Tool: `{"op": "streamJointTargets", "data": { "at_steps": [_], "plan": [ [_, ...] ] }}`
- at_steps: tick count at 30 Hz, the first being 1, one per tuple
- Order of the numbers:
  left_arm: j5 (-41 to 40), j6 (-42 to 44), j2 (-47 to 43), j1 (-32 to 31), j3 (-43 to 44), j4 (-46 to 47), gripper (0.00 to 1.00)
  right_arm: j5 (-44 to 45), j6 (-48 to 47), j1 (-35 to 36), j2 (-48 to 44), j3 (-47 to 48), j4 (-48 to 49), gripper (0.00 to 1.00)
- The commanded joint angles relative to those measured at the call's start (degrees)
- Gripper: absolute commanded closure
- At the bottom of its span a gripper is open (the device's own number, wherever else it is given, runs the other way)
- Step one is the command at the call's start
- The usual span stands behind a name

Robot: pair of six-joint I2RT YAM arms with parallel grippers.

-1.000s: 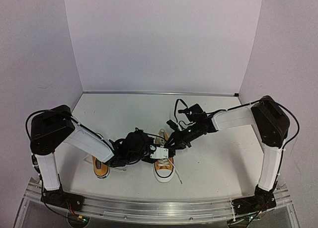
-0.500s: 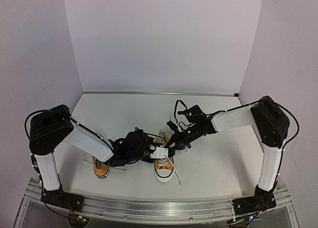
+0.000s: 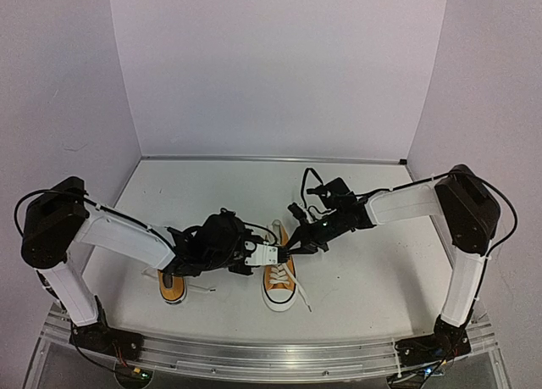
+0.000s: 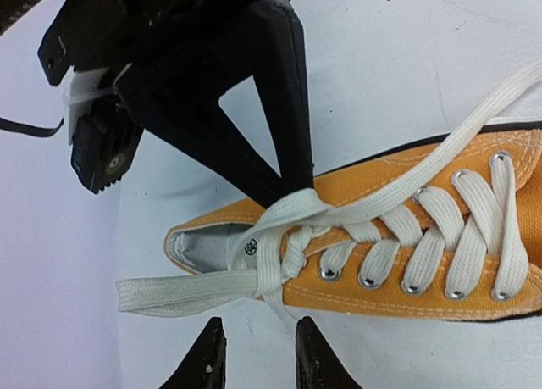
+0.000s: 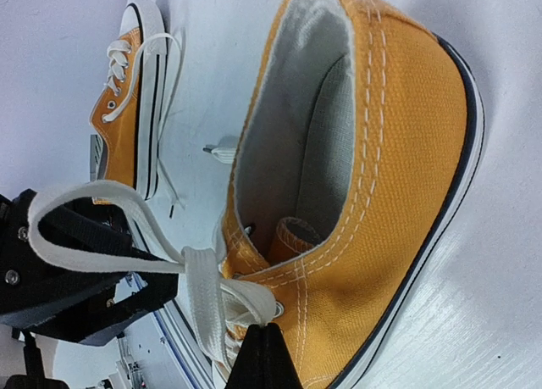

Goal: Tie the shoes

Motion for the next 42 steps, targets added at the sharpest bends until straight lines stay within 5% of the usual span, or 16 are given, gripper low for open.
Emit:
{"op": "streamJointTargets", "data": {
  "at_steps": [1, 14, 26, 42],
  "plan": [
    [3.5, -6.3, -6.6, 3.8, 1.1, -8.9, 0.68, 1.6, 0.2, 0.3, -3.1, -0.3, 1.3, 1.0],
    [14.8, -9.8, -5.3, 8.8, 9.6, -21.7, 0.41, 1.5, 0.2, 0.5, -3.4, 0.5, 1.3, 1.0],
    [20.7, -9.5, 0.6, 8.8, 15.6, -24.0, 0.4, 1.7, 0.7, 1.2, -3.1, 1.6, 1.2, 1.0],
    [27.5, -33.2, 2.3, 12.4, 17.0, -21.4, 0.46, 2.4, 0.7, 1.2, -4.0, 1.0, 1.2, 1.0]
  ]
}}
